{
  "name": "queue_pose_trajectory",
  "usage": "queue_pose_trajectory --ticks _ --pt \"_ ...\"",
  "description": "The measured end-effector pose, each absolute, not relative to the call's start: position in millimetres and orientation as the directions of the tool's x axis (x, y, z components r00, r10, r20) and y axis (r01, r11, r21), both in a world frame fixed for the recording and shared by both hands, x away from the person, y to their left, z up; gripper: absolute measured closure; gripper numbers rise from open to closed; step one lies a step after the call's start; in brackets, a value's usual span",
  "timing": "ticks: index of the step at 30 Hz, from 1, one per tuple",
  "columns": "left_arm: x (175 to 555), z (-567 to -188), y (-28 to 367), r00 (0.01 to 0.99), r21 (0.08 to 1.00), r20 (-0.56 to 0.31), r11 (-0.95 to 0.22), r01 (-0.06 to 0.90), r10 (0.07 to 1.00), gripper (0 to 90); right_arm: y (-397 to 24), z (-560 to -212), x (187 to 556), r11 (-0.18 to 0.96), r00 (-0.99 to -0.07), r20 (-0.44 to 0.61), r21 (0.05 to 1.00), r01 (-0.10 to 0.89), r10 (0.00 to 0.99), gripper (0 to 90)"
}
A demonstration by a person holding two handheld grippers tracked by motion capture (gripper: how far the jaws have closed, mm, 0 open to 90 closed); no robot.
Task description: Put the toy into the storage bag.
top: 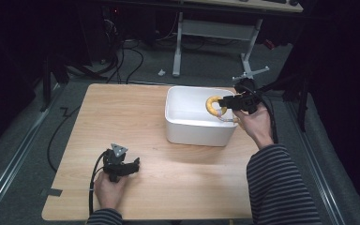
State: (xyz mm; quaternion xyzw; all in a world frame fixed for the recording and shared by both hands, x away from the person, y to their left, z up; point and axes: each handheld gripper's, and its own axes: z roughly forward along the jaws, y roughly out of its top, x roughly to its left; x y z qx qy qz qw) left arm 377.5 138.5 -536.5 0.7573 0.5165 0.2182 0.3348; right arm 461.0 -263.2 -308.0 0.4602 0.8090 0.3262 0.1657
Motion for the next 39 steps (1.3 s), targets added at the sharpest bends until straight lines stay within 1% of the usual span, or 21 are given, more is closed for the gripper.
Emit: queue_pose_trajectory --ticks 12,22,39 --pt "377.5 -536.5 138.5 0.371 0.733 -0.015 -0.242 0.636 0.928 18.4 -257.4 -314.7 477.0 0.348 -0.507 0.046 0.674 0.652 0.861 70.1" --pt "377.5 -536.5 138.4 0.371 0.733 -0.015 -0.242 0.636 0.929 18.4 -250.0 -318.8 486.9 0.361 -0.507 0.028 0.668 0.65 0.862 70.1" --pt "377.5 -536.5 138.5 0.371 0.733 -0.015 -0.242 0.636 0.929 18.4 -244.3 -335.2 501.2 0.369 -0.503 0.031 0.641 0.673 0.864 70.0"
